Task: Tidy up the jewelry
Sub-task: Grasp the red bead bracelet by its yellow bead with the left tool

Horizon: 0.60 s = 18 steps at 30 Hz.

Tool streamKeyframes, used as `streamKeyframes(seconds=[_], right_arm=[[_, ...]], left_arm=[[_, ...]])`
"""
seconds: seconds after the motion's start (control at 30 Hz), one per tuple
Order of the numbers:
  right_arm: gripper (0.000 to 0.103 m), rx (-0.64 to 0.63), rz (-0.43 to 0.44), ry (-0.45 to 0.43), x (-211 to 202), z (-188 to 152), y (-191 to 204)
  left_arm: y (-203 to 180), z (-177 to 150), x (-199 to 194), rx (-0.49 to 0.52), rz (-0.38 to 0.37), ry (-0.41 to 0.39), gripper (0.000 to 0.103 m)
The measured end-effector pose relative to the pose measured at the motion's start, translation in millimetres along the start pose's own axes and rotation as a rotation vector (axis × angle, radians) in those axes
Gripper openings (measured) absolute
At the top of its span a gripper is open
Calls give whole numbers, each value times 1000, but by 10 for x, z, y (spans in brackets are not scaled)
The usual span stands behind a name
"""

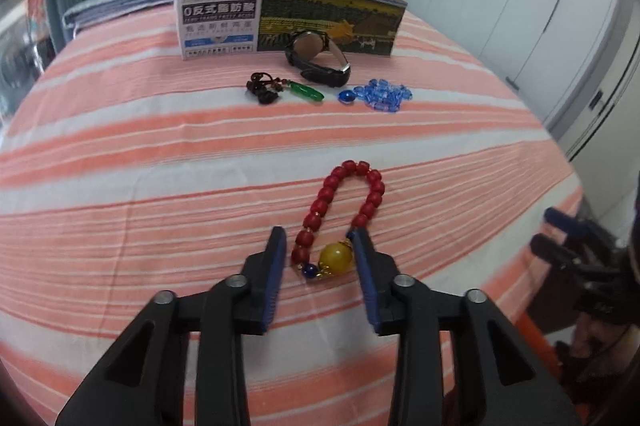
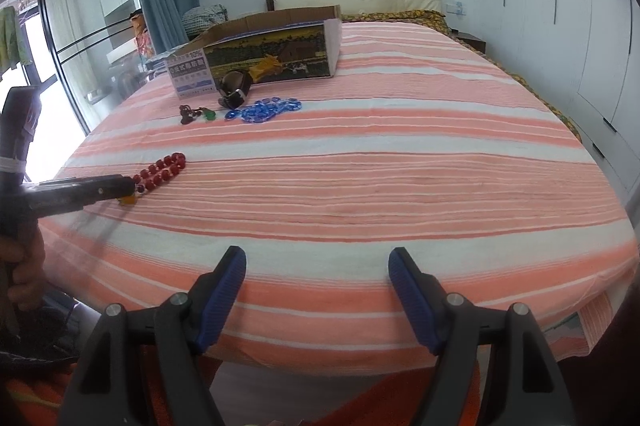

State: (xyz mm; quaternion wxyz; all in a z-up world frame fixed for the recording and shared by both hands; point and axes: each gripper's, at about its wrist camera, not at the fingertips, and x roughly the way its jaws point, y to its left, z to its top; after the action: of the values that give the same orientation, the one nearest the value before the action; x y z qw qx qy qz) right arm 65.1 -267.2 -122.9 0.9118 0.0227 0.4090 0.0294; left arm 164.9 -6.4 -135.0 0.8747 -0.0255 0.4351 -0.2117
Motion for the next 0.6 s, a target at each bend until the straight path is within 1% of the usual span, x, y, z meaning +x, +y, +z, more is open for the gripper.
streamKeyframes(seconds=[0.07,0.17,0.23,0.3,0.37,0.4,0.43,0.47,0.5,0.53,0.6], right_arm=[[76,-11,4,-4,-11,4,34],[76,-33,3,-4,-43,-23,90],[76,-31,2,-1,-42,-30,79],[76,-13,3,8,-34,-50,44],[76,-9,2,9,-34,-52,35],[76,-8,0,8,-45,-54,26],[76,-9,-1,6,-43,-49,28],[76,-11,-2,4,-48,-50,27],[76,-12,-2,3,-44,-44,33],[76,-13,-3,2,-44,-43,31],[76,-12,-6,-1,-59,-55,17]], left_arm=[[75,-2,-69,-31,-9,-19,44],[160,16,-109,-76,20,-36,44],[195,38,-71,-96,42,-24,44],[180,61,-1,-80,51,-4,44],[102,67,49,-25,90,3,45],[47,72,85,11,121,7,47],[-22,83,133,63,178,17,48],[-44,93,147,92,218,19,50],[-58,118,170,111,266,15,55],[-29,137,185,104,290,13,60],[93,169,180,51,308,12,61]])
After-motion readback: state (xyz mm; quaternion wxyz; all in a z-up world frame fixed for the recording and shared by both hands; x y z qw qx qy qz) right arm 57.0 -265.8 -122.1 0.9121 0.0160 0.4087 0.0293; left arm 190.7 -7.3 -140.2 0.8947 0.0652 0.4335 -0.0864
